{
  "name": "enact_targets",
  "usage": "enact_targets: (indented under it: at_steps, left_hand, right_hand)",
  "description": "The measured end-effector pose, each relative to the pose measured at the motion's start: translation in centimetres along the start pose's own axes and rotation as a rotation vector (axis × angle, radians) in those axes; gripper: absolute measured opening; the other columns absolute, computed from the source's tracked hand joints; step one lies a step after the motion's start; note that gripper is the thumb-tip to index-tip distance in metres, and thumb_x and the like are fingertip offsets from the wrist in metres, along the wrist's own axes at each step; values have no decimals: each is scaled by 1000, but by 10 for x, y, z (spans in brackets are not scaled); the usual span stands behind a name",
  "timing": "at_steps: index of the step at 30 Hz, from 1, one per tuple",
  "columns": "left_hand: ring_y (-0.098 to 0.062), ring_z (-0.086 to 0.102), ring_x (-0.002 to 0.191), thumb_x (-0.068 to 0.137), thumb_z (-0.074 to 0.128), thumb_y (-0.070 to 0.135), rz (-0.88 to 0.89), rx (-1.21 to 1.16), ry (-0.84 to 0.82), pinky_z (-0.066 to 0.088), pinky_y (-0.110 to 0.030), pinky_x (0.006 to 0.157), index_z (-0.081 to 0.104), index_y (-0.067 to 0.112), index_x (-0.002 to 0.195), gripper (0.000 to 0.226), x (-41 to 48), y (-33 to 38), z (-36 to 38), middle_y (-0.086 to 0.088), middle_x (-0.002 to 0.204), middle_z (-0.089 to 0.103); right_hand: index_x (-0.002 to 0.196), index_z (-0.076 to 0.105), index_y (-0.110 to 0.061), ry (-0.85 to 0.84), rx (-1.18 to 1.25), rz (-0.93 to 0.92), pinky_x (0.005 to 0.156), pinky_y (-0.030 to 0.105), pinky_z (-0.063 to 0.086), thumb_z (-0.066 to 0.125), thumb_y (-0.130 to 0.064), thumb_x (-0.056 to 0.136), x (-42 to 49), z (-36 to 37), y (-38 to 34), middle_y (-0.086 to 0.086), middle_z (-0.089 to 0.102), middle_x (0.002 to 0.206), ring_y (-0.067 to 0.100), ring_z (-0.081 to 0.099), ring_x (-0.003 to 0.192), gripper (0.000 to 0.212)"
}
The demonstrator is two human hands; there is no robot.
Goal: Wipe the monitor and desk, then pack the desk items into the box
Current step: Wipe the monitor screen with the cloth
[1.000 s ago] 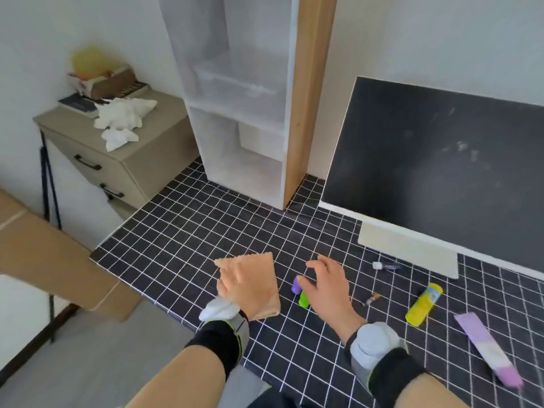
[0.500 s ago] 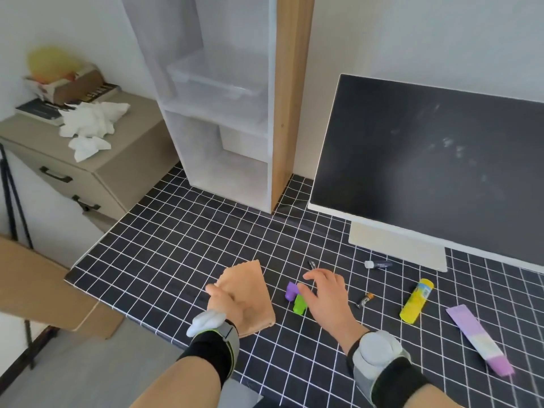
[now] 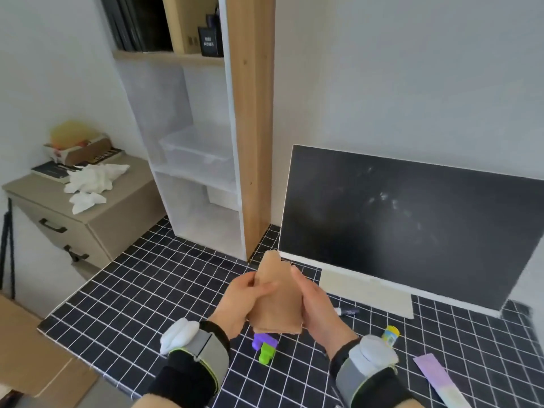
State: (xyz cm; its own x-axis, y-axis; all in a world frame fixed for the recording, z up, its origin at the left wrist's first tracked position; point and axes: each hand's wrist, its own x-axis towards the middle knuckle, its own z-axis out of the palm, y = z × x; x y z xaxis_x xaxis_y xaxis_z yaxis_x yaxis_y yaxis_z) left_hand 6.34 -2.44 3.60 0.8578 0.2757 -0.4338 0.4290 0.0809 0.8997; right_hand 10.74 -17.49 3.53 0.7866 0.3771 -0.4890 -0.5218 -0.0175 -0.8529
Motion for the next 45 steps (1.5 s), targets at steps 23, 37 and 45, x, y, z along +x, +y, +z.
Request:
enact_targets:
  at_steps: [23,37,45]
  left_hand:
    - [-17,40,135,101,38,37,642,434,104,26,-23,101,43,16,141,46,96,205,51,0,144,46]
    - [-13,39,135,97,3,57,598,437,-227,16,-30,111,65,21,124,76,183,252,63,1,140,54]
    - [-11,46,124,100,7,50,624,523,-216,21,-22,100,62,21,127,68,190,248,59,2,137,56]
  right_hand:
    - [115,44,-12,773,-255,-962,61,26,42,46,-31,96,16,-85,-200,-16,53,78,5,54,66,27]
    - [151,20,-17,814,-1713,-1021,122,47,8,23,-43,101,153,-60,-149,6,13,161,31,3,150,57]
    - [154,16,-15,236,-2192,-1111,122,47,4,46,-32,92,186,-68,-69,8,7,163,32,-5,149,71]
